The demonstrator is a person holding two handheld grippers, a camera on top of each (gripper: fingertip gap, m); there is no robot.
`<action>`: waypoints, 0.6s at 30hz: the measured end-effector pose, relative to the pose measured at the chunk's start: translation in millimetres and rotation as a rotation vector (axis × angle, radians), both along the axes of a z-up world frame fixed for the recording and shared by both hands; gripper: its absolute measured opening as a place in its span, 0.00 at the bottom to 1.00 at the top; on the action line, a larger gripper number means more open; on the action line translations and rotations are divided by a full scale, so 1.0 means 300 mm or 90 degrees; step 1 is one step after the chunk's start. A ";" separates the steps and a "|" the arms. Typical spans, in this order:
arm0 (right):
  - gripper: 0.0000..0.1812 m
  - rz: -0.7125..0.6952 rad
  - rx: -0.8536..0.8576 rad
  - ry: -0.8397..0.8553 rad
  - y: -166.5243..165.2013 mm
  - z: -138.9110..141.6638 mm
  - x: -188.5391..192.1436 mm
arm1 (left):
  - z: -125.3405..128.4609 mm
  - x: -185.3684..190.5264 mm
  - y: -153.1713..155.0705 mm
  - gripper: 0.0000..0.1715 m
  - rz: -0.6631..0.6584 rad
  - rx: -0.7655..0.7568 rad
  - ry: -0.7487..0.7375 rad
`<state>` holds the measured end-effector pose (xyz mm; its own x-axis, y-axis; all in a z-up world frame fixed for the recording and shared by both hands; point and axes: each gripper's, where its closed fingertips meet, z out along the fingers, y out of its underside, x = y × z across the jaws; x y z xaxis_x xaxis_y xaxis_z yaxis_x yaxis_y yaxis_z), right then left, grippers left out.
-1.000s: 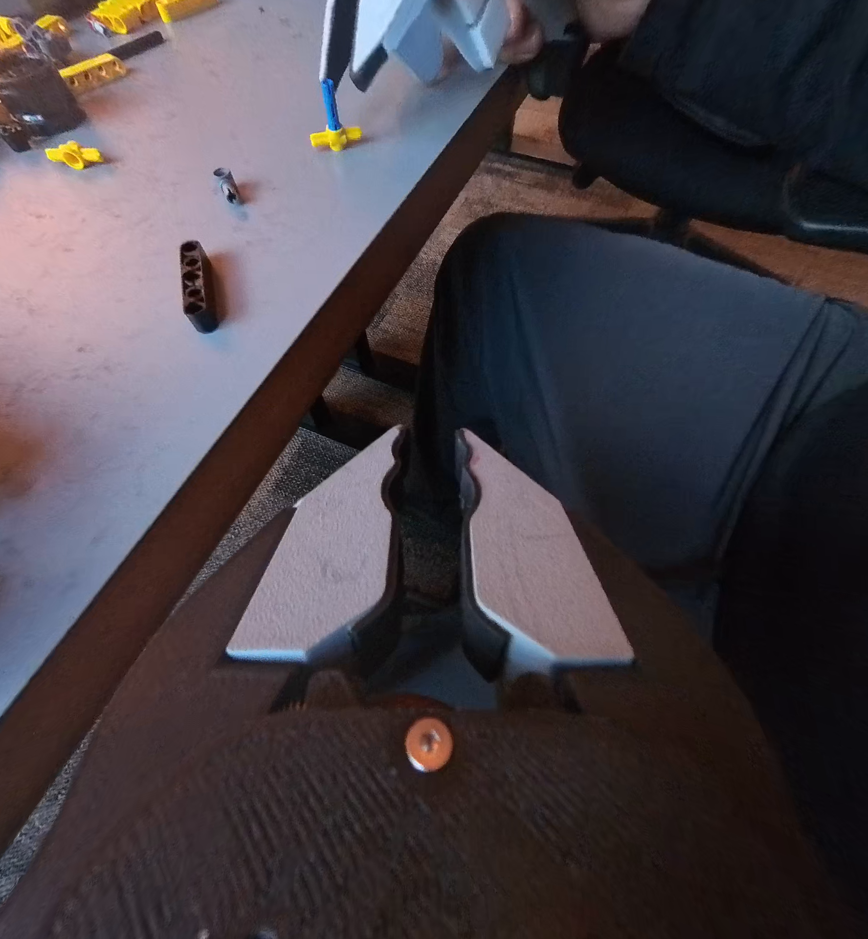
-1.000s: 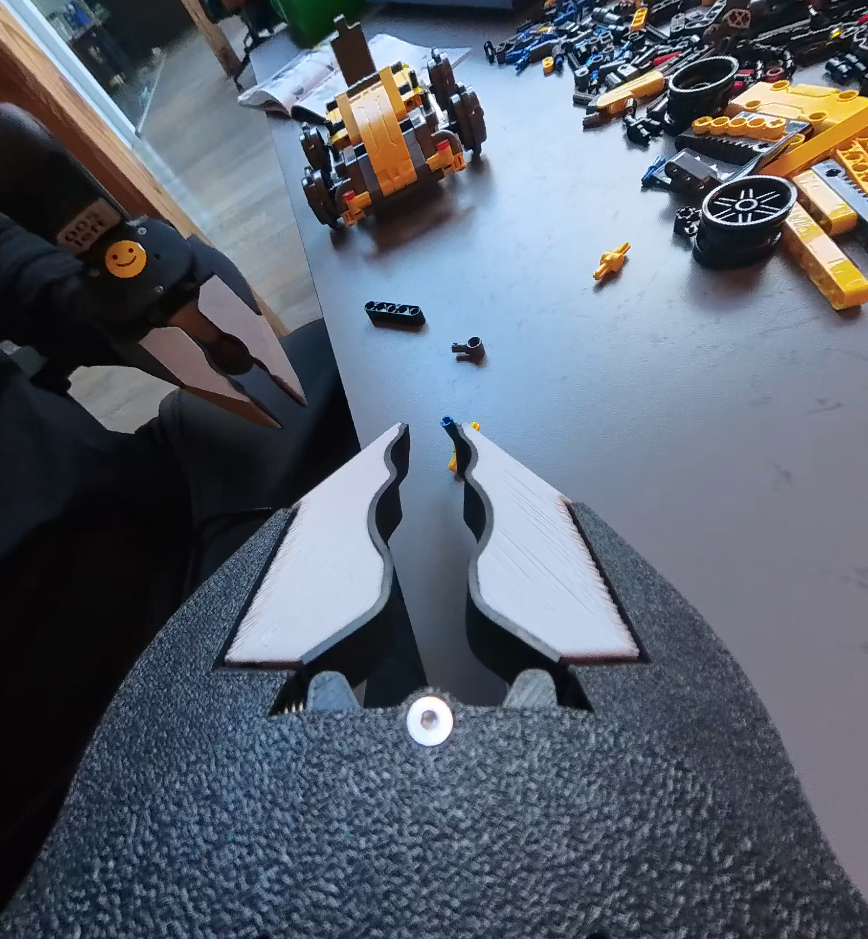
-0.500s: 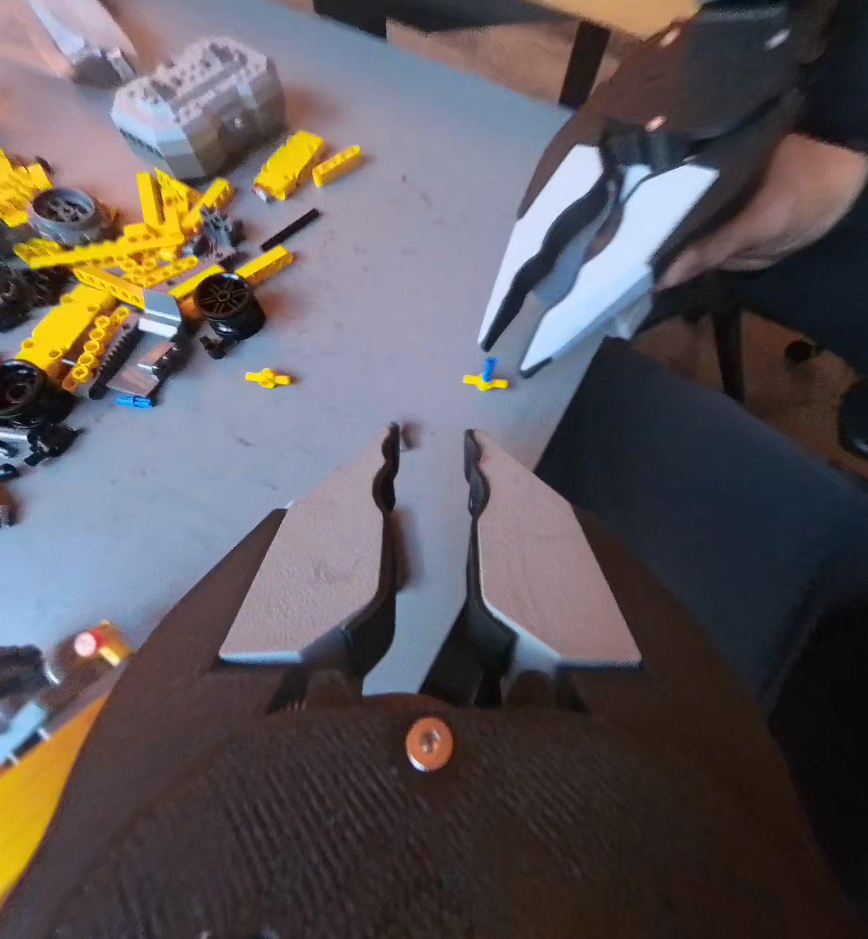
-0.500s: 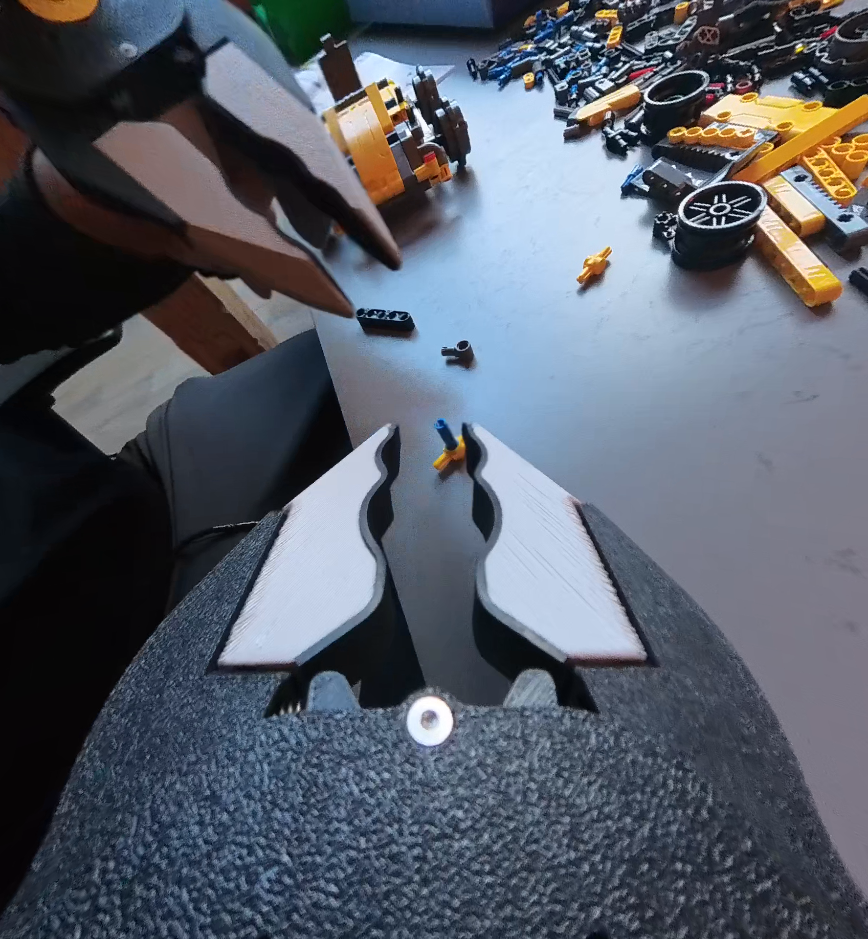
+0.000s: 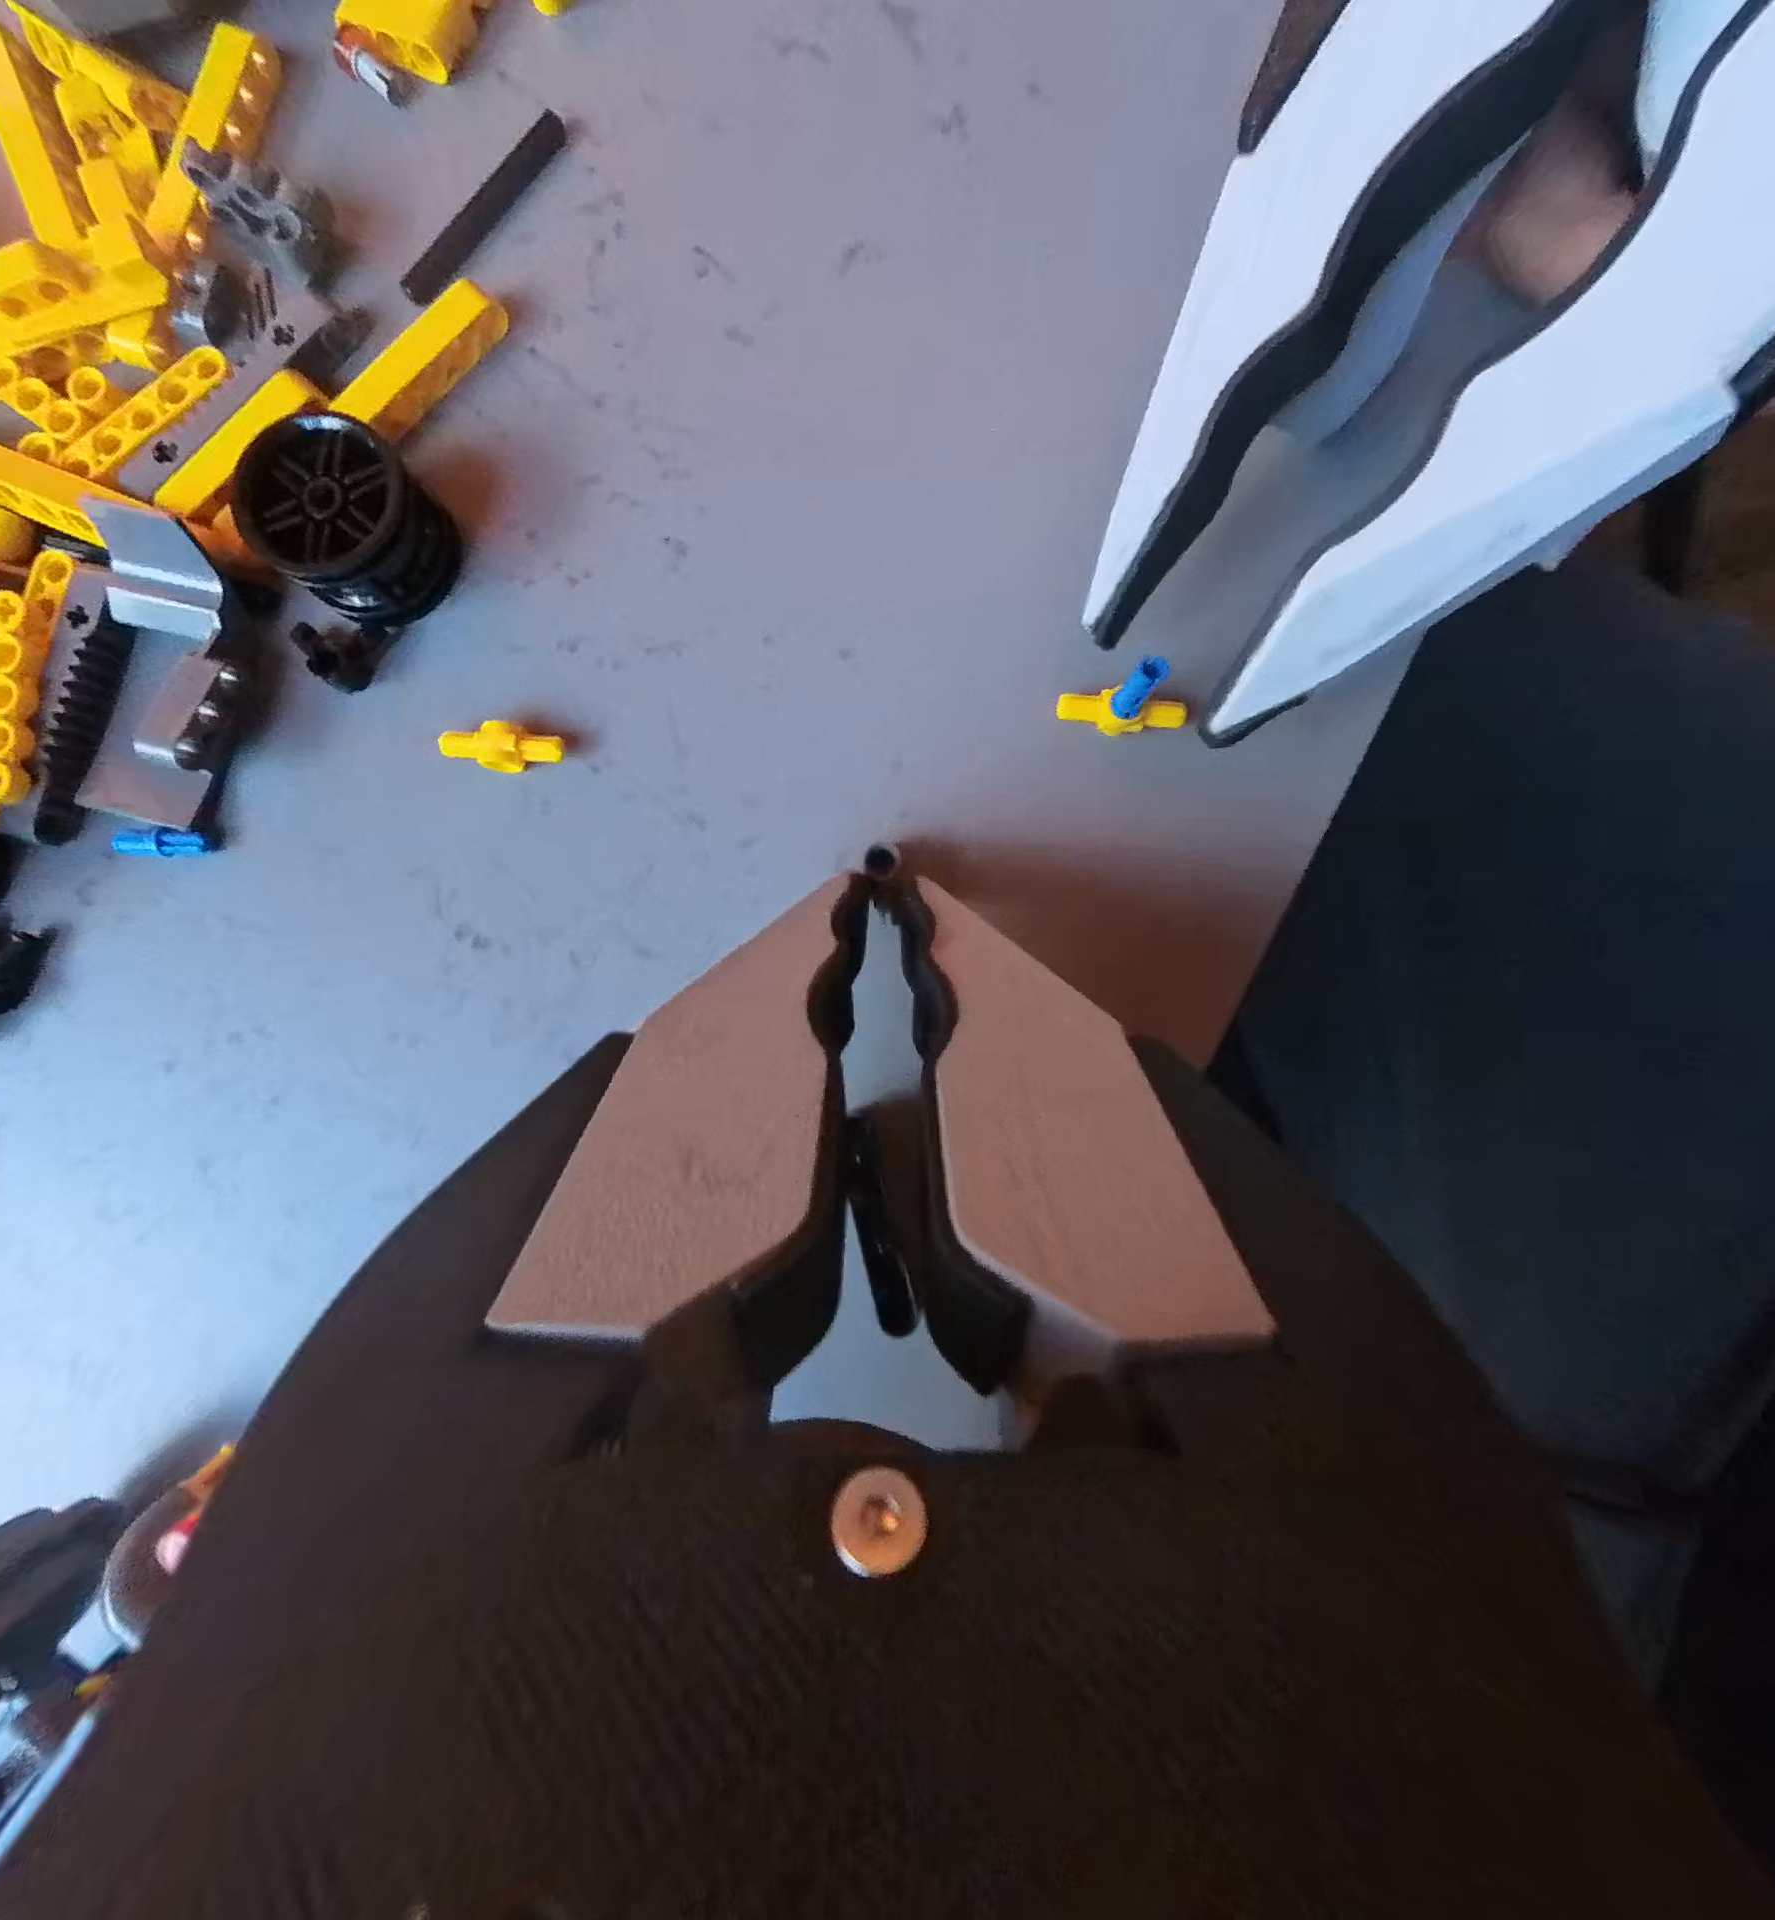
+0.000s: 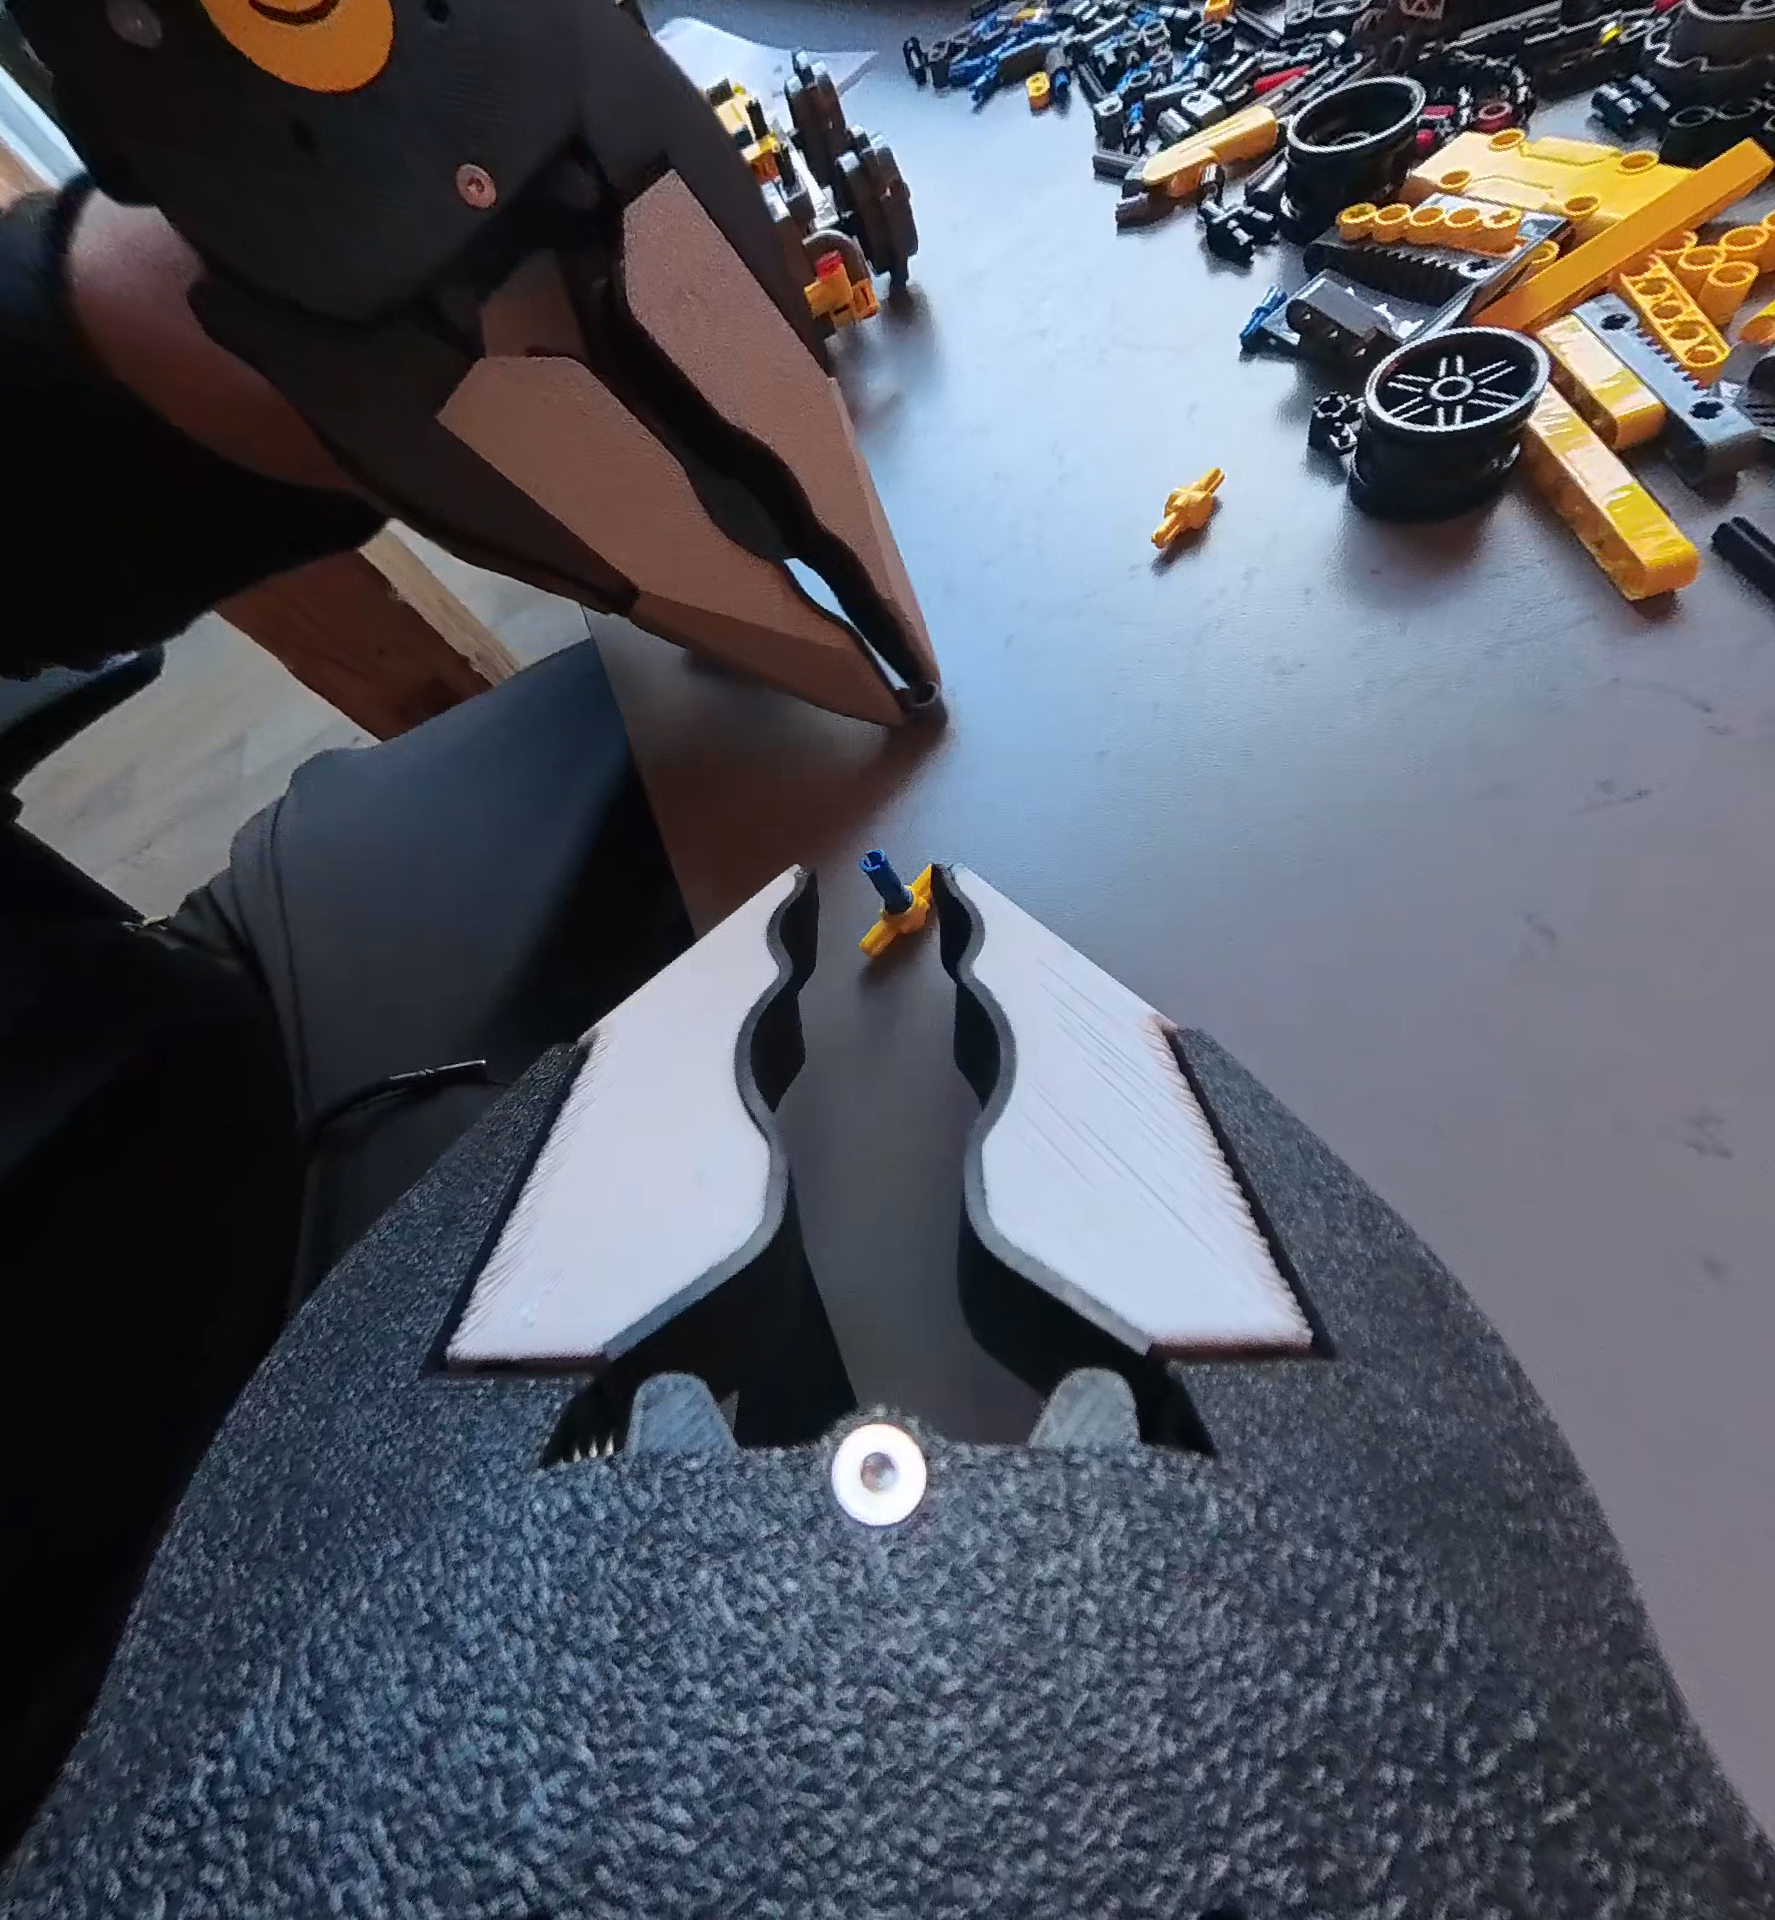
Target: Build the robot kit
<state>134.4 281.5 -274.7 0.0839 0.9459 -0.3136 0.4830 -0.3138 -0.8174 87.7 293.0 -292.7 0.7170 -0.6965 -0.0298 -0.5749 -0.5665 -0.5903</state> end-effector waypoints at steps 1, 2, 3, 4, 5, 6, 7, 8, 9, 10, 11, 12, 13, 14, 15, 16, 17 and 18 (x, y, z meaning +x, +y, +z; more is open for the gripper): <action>0.13 0.004 -0.003 0.003 -0.003 0.002 0.000 | 0.000 0.001 0.004 0.01 -0.003 0.006 0.002; 0.15 0.008 -0.009 0.010 -0.005 0.006 0.002 | 0.001 0.002 0.006 0.01 -0.006 0.010 0.004; 0.16 0.013 -0.016 0.023 -0.008 0.015 0.003 | 0.001 0.006 0.007 0.01 -0.017 0.020 0.007; 0.17 0.019 -0.024 0.045 -0.011 0.030 0.006 | 0.006 0.017 0.006 0.01 -0.039 0.040 0.010; 0.17 0.024 -0.033 0.072 -0.013 0.051 0.011 | 0.015 0.027 0.005 0.01 -0.058 0.067 0.014; 0.19 0.027 -0.041 0.101 -0.013 0.074 0.018 | 0.025 0.038 0.002 0.01 -0.083 0.091 0.019; 0.19 0.029 -0.045 0.127 -0.012 0.096 0.027 | 0.040 0.055 -0.003 0.01 -0.118 0.117 0.022; 0.19 0.028 -0.041 0.147 -0.007 0.114 0.037 | 0.059 0.065 -0.003 0.01 -0.148 0.149 0.030; 0.18 0.022 -0.029 0.160 0.000 0.126 0.047 | 0.079 0.067 0.002 0.01 -0.167 0.178 0.045; 0.15 0.019 -0.011 0.166 0.004 0.135 0.057 | 0.100 0.082 -0.007 0.01 -0.207 0.198 0.049; 0.12 0.020 0.011 0.169 0.003 0.144 0.063 | 0.126 0.102 -0.020 0.01 -0.249 0.227 0.044; 0.11 0.021 0.037 0.168 0.000 0.153 0.066 | 0.153 0.118 -0.030 0.01 -0.281 0.256 0.045; 0.10 0.026 0.062 0.165 -0.008 0.162 0.064 | 0.170 0.135 -0.051 0.01 -0.323 0.275 0.045; 0.10 0.036 0.084 0.159 -0.022 0.170 0.059 | 0.187 0.148 -0.065 0.01 -0.353 0.294 0.045; 0.10 0.048 0.108 0.151 -0.039 0.177 0.051 | 0.199 0.156 -0.074 0.01 -0.372 0.308 0.047; 0.10 0.059 0.135 0.144 -0.056 0.182 0.041 | 0.206 0.166 -0.090 0.01 -0.396 0.314 0.044; 0.10 0.070 0.165 0.132 -0.072 0.184 0.034 | 0.213 0.174 -0.100 0.01 -0.412 0.323 0.040; 0.09 0.076 0.196 0.115 -0.081 0.180 0.028 | 0.218 0.176 -0.102 0.01 -0.416 0.330 0.041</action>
<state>142.7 257.1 -220.9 -0.0631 0.9979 -0.0129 0.3405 0.0094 -0.9402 140.5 262.4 -227.4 0.1599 -0.8584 -0.4875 -0.7352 0.2259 -0.6391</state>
